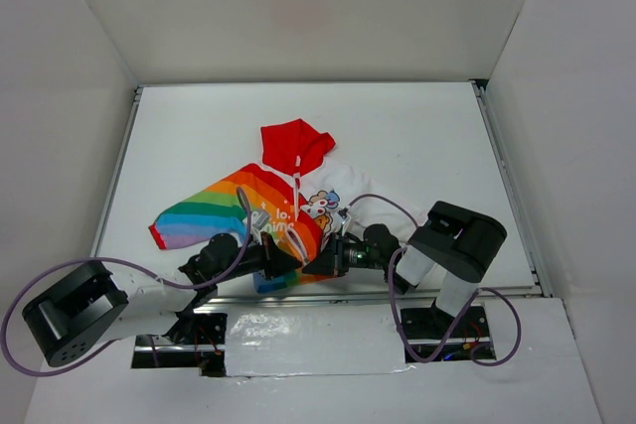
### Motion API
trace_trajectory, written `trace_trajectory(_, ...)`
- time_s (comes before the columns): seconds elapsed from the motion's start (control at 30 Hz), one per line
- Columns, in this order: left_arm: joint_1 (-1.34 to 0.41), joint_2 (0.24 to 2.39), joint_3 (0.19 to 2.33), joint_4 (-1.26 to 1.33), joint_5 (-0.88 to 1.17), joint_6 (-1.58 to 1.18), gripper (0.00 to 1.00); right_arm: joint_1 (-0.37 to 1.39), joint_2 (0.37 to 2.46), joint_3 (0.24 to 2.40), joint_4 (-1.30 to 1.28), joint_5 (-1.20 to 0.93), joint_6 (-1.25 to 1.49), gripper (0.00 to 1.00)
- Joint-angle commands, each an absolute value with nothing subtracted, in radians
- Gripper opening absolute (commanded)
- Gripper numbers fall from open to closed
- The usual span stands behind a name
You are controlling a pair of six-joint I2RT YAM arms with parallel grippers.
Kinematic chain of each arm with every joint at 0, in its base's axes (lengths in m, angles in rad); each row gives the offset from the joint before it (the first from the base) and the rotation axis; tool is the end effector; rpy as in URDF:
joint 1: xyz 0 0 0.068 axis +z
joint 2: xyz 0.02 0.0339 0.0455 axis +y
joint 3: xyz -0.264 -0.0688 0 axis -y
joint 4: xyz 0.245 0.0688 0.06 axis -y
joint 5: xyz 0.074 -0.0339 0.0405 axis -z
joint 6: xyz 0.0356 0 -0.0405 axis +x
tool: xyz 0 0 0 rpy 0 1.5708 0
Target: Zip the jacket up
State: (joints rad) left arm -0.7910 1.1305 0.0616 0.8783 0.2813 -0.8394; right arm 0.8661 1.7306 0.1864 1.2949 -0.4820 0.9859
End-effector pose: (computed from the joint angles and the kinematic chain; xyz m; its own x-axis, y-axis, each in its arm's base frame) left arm 0.1225 -0.1379 0.1459 -0.7400 -0.2685 -0.6167 0.4851 0.4220 -0.7659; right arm 0.1369 0.1865 0.1048 -0.8937 0.0895 -0.4397 -0.4001 0.2847 0.8711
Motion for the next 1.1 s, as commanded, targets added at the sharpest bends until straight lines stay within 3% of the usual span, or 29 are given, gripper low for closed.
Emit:
trace_trajectory(0.0, -0.796, 1.134, 0.095, 0.931, 0.287, -0.819, 0.0, 0.873, 1.72, 0.178, 1.646, -0.468, 0.997, 0.08)
trace_trajectory(0.2, -0.796, 1.121, 0.092, 0.923, 0.285, -0.813, 0.0, 0.874, 1.712, 0.169, 1.646, -0.462, 1.038, 0.08)
trace_trajectory(0.4, -0.796, 1.115, 0.08, 0.945, 0.298, -0.805, 0.0, 0.873, 1.648, 0.189, 1.579, -0.492, 1.12, 0.0)
trace_trajectory(0.6, -0.796, 1.1, 0.08, 0.919, 0.305, -0.782, 0.0, 0.873, 1.507, 0.244, 1.31, -0.523, 1.112, 0.0)
trace_trajectory(0.9, -0.796, 1.085, 0.051, 0.98, 0.342, -0.764, 0.0, 0.876, 1.364, 0.413, 0.689, -0.528, 1.095, 0.0)
trace_trajectory(1.07, -0.796, 1.058, 0.046, 0.966, 0.35, -0.753, 0.0, 0.876, 1.33, 0.397, 0.657, -0.491, 1.115, 0.12)
